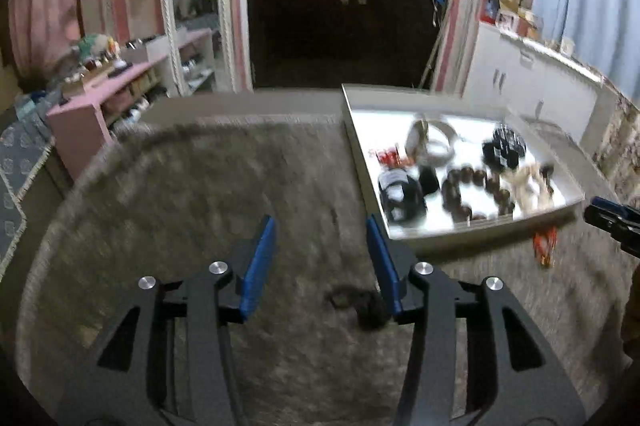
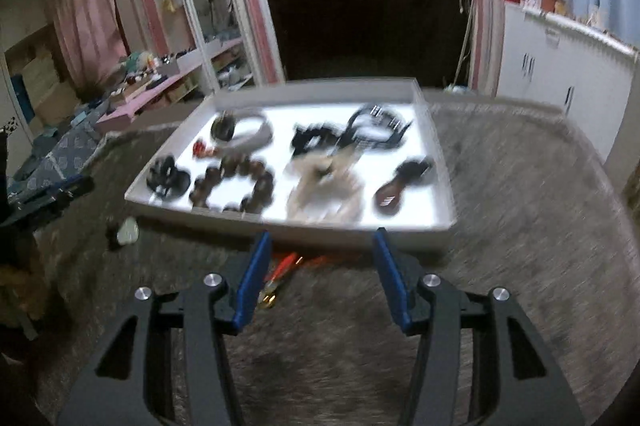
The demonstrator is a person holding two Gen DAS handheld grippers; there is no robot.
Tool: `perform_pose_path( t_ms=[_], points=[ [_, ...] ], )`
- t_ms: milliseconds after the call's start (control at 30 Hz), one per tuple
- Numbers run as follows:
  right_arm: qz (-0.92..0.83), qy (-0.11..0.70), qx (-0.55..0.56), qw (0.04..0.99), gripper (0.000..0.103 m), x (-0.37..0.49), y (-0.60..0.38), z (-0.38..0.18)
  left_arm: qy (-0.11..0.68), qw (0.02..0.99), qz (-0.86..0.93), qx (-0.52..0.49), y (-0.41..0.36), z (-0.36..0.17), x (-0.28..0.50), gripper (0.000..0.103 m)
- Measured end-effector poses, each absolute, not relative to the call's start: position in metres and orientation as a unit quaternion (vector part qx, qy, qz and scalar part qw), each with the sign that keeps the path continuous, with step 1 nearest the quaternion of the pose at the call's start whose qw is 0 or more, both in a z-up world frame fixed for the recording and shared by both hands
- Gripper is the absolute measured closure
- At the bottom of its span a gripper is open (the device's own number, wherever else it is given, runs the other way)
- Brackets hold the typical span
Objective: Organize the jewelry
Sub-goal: 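Move both open tools back to the remaining jewelry on the rug, then grasp the white pendant on black cord with the left tool while the right tool grasps the red cord bracelet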
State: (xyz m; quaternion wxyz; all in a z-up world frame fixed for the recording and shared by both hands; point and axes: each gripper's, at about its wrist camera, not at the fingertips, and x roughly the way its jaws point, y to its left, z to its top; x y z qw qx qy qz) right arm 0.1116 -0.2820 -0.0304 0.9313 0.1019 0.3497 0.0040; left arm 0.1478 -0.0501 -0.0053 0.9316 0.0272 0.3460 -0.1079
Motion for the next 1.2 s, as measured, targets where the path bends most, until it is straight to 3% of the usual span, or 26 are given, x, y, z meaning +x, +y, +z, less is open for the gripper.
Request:
perform_pose_path(
  t_ms=[333,600,633,733,967,1000,1033,1200],
  points=[
    [0.012,0.335,0.077,0.939,0.050,0.103,-0.254,-0.047,0.348,0.925,-0.108,0.106,-0.080,-0.030,0.124,0.053],
    [0.024,0.363,0.087,0.927,0.051,0.116,-0.257,-0.054,0.384,0.908,-0.133,0.101,-0.081,-0.042,0.128,0.053],
    [0.023,0.364,0.089,0.927,0.054,0.117,-0.257,-0.055,0.384,0.908,-0.134,0.100,-0.081,-0.042,0.128,0.056],
    [0.029,0.383,0.094,0.918,0.075,0.124,-0.257,-0.061,0.396,0.903,-0.140,0.091,-0.079,-0.045,0.130,0.067],
    [0.045,0.394,0.088,0.914,0.078,0.132,-0.247,-0.064,0.403,0.897,-0.155,0.093,-0.082,-0.048,0.129,0.079],
    [0.045,0.396,0.084,0.913,0.081,0.133,-0.245,-0.064,0.403,0.897,-0.156,0.093,-0.083,-0.048,0.129,0.080],
    [0.044,0.398,0.080,0.913,0.095,0.133,-0.244,-0.065,0.404,0.897,-0.157,0.092,-0.083,-0.048,0.129,0.081],
    [0.042,0.387,0.072,0.919,0.097,0.128,-0.242,-0.060,0.405,0.897,-0.160,0.081,-0.080,-0.048,0.130,0.083]
  ],
)
